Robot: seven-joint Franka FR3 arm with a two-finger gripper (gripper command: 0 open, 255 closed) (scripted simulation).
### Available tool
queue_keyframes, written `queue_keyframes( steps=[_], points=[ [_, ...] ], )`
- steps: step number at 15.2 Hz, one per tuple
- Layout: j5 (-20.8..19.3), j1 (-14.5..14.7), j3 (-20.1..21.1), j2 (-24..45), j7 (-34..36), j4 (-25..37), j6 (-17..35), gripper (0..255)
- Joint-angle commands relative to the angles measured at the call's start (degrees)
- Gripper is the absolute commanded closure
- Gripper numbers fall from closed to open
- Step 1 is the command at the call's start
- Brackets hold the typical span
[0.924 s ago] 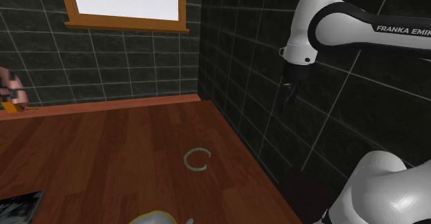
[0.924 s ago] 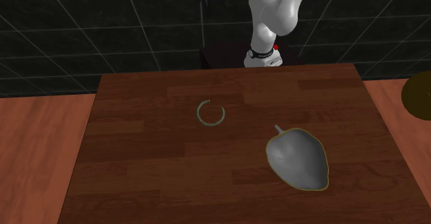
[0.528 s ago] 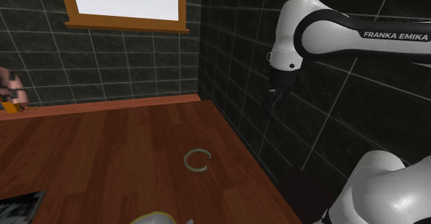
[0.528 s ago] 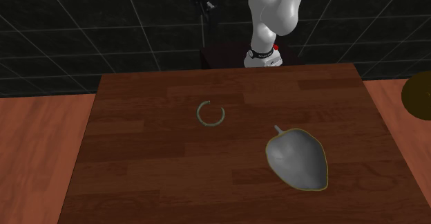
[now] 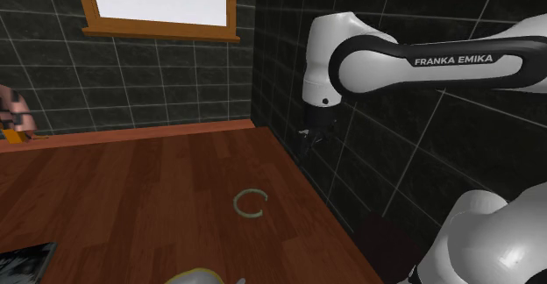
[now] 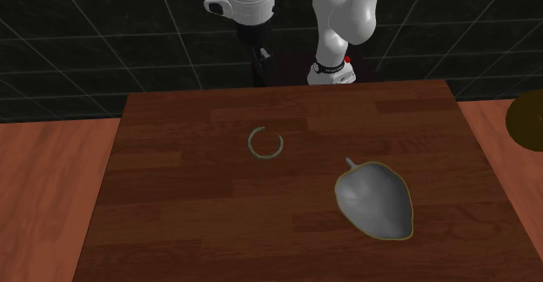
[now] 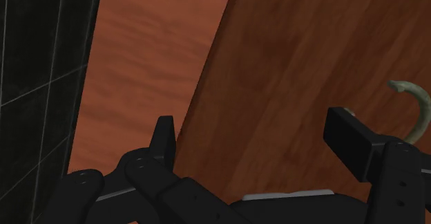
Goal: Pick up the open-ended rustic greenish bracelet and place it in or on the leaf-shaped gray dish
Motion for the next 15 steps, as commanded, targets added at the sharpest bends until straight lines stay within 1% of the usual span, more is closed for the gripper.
queue_keyframes(
  steps=[1,5,10,15],
  points=[
    [0.4,0.4,2.3,2.7,3.2,1.0,1.8,0],
    [-0.3,0.7,6.7,10.0,9.6,5.0,4.9,0],
    [-3.1,1.2,11.1,19.6,17.5,11.2,7.6,0],
    [-3.3,1.3,11.2,20.2,17.7,7.8,11.5,0]
  ],
)
